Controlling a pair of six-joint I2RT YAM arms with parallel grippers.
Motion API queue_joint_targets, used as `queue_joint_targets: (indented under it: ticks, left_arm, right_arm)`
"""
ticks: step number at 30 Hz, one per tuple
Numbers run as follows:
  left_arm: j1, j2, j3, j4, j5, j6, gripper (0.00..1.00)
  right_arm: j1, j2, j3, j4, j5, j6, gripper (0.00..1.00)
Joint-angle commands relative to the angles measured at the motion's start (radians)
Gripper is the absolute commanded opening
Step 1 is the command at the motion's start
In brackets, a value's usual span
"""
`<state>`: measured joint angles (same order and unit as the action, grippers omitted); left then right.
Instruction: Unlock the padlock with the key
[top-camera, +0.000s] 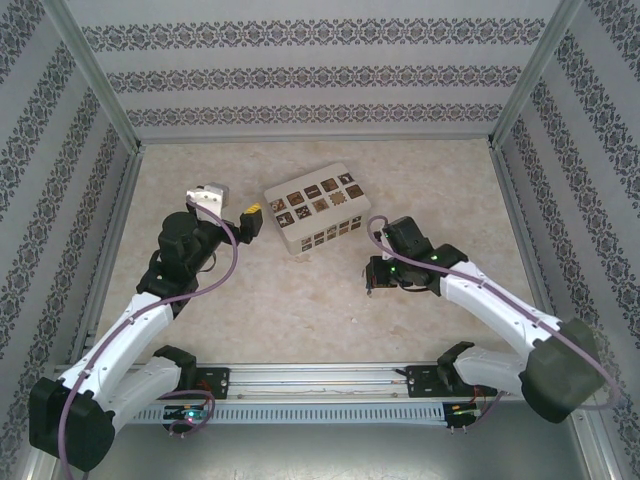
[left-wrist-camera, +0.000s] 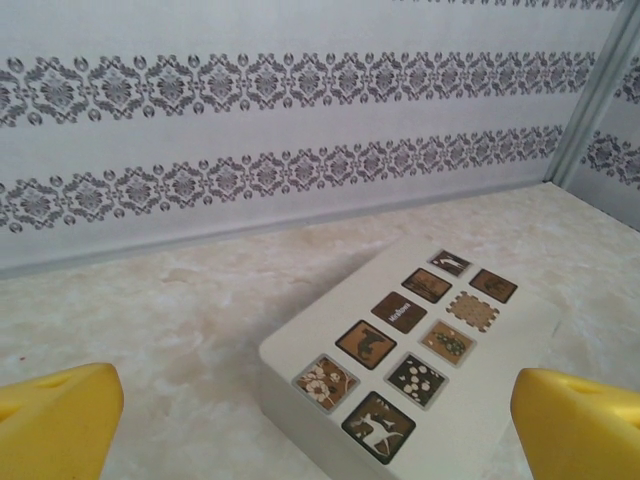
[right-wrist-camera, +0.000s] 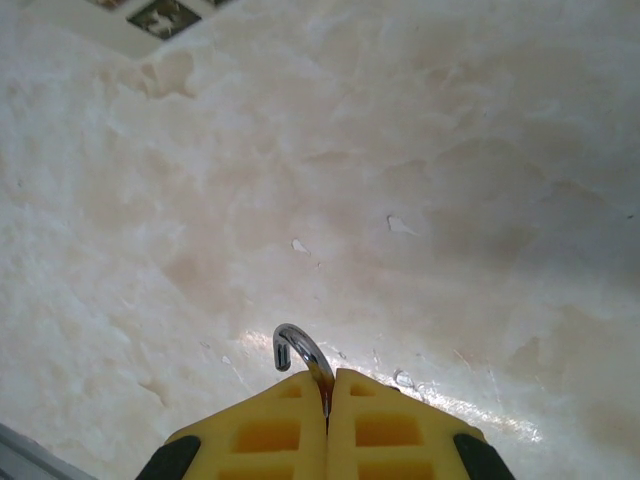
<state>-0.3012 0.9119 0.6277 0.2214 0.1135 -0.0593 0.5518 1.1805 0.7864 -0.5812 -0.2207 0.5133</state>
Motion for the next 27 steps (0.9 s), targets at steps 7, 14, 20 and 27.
queue_joint_targets:
  ticks: [7, 14, 20, 27]
  left_arm:
    - [-0.004, -0.022, -0.014, 0.004, -0.038, 0.009, 0.99]
    - [-0.003, -0.025, -0.003, -0.020, -0.032, 0.030, 0.99]
    - [-0.003, -0.018, -0.006, -0.005, -0.025, 0.030, 0.99]
    - [-0.003, 0.013, -0.007, 0.047, -0.017, 0.009, 0.99]
  right_arm:
    - [0.063, 0.163, 0.068, -0.063, -0.043, -0.042, 0.00]
    - [0.093, 0.239, 0.068, -0.050, -0.052, -0.033, 0.00]
    - [0.104, 0.323, 0.090, -0.009, -0.088, -0.024, 0.00]
    - [0.105, 0.397, 0.108, 0.043, -0.114, -0.007, 0.00]
